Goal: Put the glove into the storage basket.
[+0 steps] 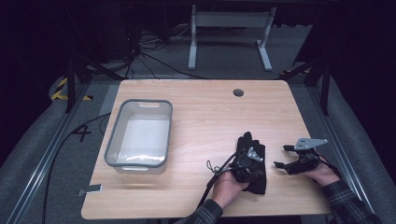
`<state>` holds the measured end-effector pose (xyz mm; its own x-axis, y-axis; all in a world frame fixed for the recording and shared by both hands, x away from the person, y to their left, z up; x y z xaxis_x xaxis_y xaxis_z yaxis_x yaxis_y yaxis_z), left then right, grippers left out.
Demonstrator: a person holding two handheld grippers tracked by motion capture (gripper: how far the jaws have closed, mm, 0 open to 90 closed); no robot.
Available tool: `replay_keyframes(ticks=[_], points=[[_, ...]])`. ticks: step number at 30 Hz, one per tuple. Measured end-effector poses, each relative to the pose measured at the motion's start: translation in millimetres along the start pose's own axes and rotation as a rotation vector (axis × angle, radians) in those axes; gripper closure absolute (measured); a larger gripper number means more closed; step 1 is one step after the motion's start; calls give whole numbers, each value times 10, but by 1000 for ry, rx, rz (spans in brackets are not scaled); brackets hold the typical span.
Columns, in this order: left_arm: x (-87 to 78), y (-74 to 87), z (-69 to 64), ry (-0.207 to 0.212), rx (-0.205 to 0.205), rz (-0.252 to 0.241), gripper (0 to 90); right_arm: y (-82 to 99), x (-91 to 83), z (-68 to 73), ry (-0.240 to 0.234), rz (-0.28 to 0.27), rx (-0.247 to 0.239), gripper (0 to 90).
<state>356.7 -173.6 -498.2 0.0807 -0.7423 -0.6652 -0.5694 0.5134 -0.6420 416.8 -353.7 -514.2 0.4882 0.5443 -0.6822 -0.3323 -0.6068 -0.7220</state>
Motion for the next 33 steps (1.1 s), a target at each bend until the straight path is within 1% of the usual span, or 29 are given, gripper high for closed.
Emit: replay_keyframes(ticks=[1, 6, 11, 14, 16, 17, 21, 25, 28, 29, 33], points=[[0, 0, 0, 0, 0, 0, 900, 0, 0, 0, 0, 0, 0, 136], [-46, 49, 19, -10, -1, 34, 899, 0, 0, 0, 0, 0, 0, 135], [-146, 118, 67, -33, -12, 42, 900, 0, 1, 1, 0, 1, -3, 135], [-188, 151, 83, -40, -18, 47, 899, 0, 1, 0, -1, 1, -2, 135], [-257, 194, 121, -55, -24, 48, 899, 1, 2, 1, 2, 3, -7, 135], [-257, 194, 121, -55, -24, 48, 899, 1, 2, 1, 2, 3, -7, 135], [-371, 258, 197, -85, -27, 61, 899, 1, 2, 3, 1, 3, -8, 135], [-492, 336, 276, -105, -44, 67, 899, 1, 3, 3, 1, 3, -9, 136], [-616, 415, 363, -121, -64, 68, 899, 1, 3, 6, 1, 4, -8, 136], [-616, 415, 363, -121, -64, 68, 899, 1, 3, 6, 2, 4, -8, 136], [-792, 520, 491, -155, -80, 71, 899, 1, 3, 6, 2, 4, -9, 136]])
Point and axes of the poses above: each handheld gripper's, and its own axes: x roughly forward along the jaws, y roughly out of its underside, z roughly to its left, the point moved 7 cm from there along x, roughly forward along the jaws, and after that the axes turned 8 degrees about -x, right-handed, at the moved point
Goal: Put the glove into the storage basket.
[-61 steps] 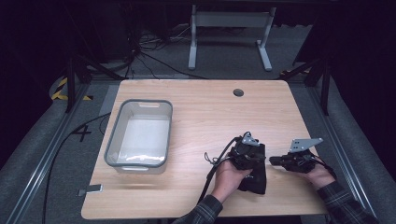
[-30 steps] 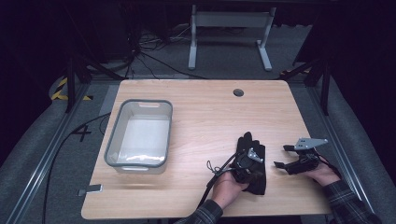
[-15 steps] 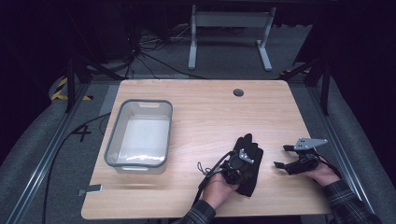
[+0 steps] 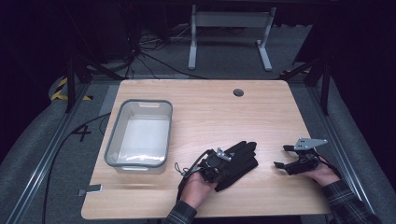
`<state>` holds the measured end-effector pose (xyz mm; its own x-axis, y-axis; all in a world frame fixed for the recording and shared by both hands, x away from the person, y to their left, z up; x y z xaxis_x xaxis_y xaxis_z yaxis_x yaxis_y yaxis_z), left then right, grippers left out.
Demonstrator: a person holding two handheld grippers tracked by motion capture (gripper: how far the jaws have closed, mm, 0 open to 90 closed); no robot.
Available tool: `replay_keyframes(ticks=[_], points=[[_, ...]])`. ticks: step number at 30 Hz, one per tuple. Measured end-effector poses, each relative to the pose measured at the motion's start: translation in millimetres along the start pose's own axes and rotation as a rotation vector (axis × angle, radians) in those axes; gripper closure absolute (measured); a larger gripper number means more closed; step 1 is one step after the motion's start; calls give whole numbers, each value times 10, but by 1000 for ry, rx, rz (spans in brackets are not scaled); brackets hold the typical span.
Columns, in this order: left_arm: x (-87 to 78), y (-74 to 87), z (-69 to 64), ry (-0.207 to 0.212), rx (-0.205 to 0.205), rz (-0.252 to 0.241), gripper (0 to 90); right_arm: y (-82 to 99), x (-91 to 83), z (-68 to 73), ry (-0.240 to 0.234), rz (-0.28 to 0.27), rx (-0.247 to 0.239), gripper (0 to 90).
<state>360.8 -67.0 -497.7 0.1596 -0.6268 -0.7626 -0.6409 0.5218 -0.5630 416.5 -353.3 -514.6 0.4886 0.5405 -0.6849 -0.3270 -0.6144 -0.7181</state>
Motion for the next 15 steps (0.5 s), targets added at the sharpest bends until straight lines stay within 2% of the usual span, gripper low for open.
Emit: replay_keyframes(ticks=[4, 8, 10, 12, 13, 14, 15], points=[[-96, 73, 96, -12, -18, -2, 899, -1, 1, -1, -1, 0, -1, 137], [-131, 71, 93, -2, -12, -8, 896, -2, 3, -2, -1, -1, -3, 137], [-165, 32, 67, 16, 6, -26, 836, -2, 3, -2, -1, 0, -3, 137], [-183, 14, 66, 13, 11, -32, 784, -2, 3, -2, -1, 0, -3, 137], [-218, -39, 65, 11, 35, -43, 740, -2, 3, -2, -1, -1, -3, 138], [-218, -39, 65, 11, 35, -43, 694, -2, 3, -2, -1, -1, -3, 138], [-239, -95, 74, -1, 52, -51, 649, -2, 3, -2, 0, 0, -3, 138]])
Point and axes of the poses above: each handheld gripper's, and its own axes: x roughly forward along the jaws, y roughly out of its underside, z roughly to its left, the point moved 7 cm from there along x, roughly forward along the jaws, and after that the axes turned 8 degrees about -x, right-handed, at the moved point
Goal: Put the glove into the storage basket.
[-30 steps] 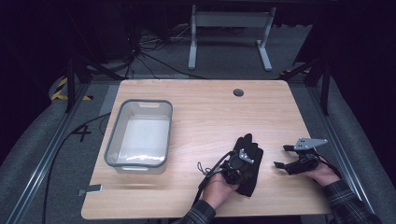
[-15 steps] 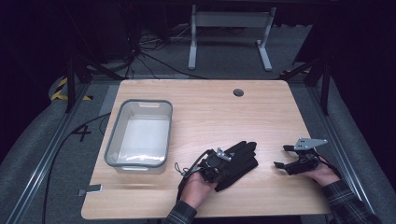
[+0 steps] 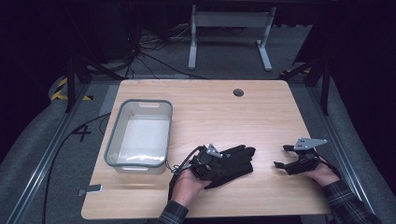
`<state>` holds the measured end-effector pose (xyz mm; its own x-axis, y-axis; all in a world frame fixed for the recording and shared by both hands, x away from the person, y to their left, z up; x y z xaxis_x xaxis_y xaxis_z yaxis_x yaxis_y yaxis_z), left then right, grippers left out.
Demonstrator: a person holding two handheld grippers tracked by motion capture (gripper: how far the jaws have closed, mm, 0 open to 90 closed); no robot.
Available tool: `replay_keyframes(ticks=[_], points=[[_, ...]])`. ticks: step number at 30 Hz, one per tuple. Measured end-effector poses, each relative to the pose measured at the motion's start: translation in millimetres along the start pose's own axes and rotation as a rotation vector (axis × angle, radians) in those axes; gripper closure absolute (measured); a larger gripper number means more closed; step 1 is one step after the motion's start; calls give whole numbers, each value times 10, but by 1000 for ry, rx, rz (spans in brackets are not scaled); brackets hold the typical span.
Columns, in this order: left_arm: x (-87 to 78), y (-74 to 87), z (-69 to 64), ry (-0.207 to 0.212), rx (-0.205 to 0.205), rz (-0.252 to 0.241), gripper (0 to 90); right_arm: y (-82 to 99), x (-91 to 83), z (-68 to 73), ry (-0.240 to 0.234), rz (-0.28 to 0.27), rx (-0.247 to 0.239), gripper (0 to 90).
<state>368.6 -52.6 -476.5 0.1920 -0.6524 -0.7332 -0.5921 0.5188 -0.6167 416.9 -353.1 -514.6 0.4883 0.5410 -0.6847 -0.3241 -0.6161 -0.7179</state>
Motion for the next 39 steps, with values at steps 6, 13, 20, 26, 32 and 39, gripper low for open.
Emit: replay_keyframes(ticks=[6, 13, 20, 26, 32, 39], points=[[46, -138, 30, 9, 46, 14, 389, 0, 0, 0, 0, 0, 0, 138], [243, -222, 144, -22, 123, 59, 173, 0, 0, 0, 0, 0, 0, 138], [388, -201, 172, -39, 150, 86, 141, -1, 1, 1, -2, 0, -1, 139], [464, -167, 193, -68, 176, 120, 119, -1, 2, 0, -2, 0, -2, 139], [501, -134, 217, -60, 168, 125, 101, -1, 2, 0, -2, 0, -2, 139], [492, -117, 191, -39, 158, 138, 161, -2, 2, 0, -2, -1, -2, 140]])
Point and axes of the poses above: each handheld gripper's, and its own axes: x roughly forward along the jaws, y roughly out of its underside, z roughly to its left, the point moved 7 cm from there along x, roughly forward along the jaws, and after that the axes turned 8 degrees about -x, right-handed, at the moved point
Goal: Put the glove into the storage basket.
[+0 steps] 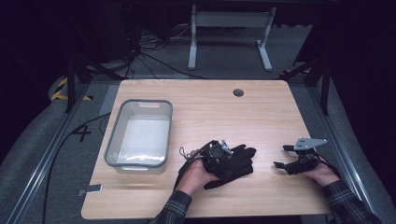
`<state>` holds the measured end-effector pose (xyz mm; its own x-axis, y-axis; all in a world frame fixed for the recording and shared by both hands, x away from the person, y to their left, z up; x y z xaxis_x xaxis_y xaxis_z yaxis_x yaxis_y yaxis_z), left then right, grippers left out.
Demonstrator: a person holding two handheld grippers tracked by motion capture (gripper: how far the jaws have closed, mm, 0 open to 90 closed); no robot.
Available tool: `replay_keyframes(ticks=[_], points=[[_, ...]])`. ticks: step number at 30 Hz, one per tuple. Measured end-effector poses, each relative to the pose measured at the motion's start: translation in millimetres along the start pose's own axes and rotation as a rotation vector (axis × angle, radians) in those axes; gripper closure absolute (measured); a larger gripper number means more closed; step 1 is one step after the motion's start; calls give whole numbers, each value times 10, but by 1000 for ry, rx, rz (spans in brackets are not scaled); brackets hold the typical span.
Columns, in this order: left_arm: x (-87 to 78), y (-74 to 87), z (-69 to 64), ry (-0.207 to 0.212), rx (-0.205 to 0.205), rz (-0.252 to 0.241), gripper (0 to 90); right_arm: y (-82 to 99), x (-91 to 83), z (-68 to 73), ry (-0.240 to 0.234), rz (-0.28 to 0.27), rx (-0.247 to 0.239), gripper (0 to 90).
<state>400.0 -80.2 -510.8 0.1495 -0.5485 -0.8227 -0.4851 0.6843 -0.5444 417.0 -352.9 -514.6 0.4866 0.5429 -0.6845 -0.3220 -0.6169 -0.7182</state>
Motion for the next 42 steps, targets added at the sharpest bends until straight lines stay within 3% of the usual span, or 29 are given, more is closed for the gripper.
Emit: replay_keyframes(ticks=[7, 12, 15, 26, 30, 38, 42], points=[[-39, 5, -87, 41, 38, 15, 416, 0, 0, 0, 0, 0, 0, 140], [-50, 10, -121, 80, 37, 24, 596, 0, 0, 0, 0, -1, 1, 142], [-53, 13, -137, 104, 16, 32, 644, 0, -1, -1, 0, -1, 2, 144], [-101, 3, -141, 109, -41, 34, 681, 0, -1, -1, 1, 0, 0, 145], [-149, -12, -151, 114, -42, 28, 681, 0, -1, 0, 1, 0, -1, 145], [-298, -92, -175, 103, -71, 4, 681, 0, -1, 2, 0, 0, 0, 145], [-413, -149, -136, 92, -112, -28, 680, 0, -1, 2, 1, 0, 0, 145]])
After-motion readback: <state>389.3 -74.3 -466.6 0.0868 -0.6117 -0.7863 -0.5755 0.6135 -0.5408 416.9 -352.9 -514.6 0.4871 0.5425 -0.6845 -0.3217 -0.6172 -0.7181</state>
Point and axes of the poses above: each handheld gripper's, and its own axes: x roughly forward along the jaws, y roughly out of its underside, z roughly to its left, the point moved 7 cm from there along x, roughly forward along the jaws, and after that the axes turned 8 degrees about -x, right-handed, at the moved point
